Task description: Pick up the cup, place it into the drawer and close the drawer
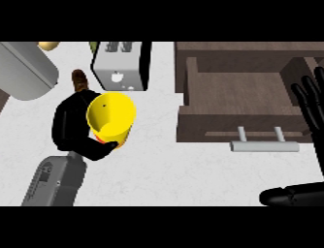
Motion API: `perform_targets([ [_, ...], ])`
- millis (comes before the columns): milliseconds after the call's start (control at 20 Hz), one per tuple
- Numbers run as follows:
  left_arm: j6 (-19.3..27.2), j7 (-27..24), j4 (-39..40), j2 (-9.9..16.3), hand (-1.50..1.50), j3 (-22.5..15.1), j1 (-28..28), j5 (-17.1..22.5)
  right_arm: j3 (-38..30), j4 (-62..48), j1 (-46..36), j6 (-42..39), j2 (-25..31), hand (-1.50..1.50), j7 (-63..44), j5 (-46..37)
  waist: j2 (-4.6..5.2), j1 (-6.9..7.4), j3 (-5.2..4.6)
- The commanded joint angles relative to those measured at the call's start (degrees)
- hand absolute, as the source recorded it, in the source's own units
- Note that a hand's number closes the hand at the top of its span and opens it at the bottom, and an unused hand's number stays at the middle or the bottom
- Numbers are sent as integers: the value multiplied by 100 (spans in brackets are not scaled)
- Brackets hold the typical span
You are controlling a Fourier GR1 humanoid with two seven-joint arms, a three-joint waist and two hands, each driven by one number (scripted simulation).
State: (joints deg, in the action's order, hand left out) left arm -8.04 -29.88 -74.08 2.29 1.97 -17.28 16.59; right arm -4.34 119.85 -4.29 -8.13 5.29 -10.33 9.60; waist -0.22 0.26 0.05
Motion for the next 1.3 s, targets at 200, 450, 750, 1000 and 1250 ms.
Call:
perform_targets([
  [200, 797, 1420, -1183, -201, 150, -335, -610, -20, 86, -625, -413, 110, -83, -150, 305, -337, 19, 1, -3],
  [450, 1602, 1568, -615, -226, 150, -465, -1797, -254, 43, -137, 56, -61, -18, -150, 211, -126, 23, -75, -3],
  [750, 1750, 2112, 95, -223, 150, -194, -2967, -500, -102, -276, -21, -151, 80, -150, 156, 35, 30, -79, -3],
  [1000, 1905, 1961, 686, -228, 150, -417, -3342, -505, -241, -289, -91, -125, 127, -150, 90, 137, 33, -97, -3],
  [1250, 1985, 2270, 1209, -138, 150, -280, -4010, -528, -156, -980, -279, -87, -9, -150, 623, -191, 38, -64, -2],
])
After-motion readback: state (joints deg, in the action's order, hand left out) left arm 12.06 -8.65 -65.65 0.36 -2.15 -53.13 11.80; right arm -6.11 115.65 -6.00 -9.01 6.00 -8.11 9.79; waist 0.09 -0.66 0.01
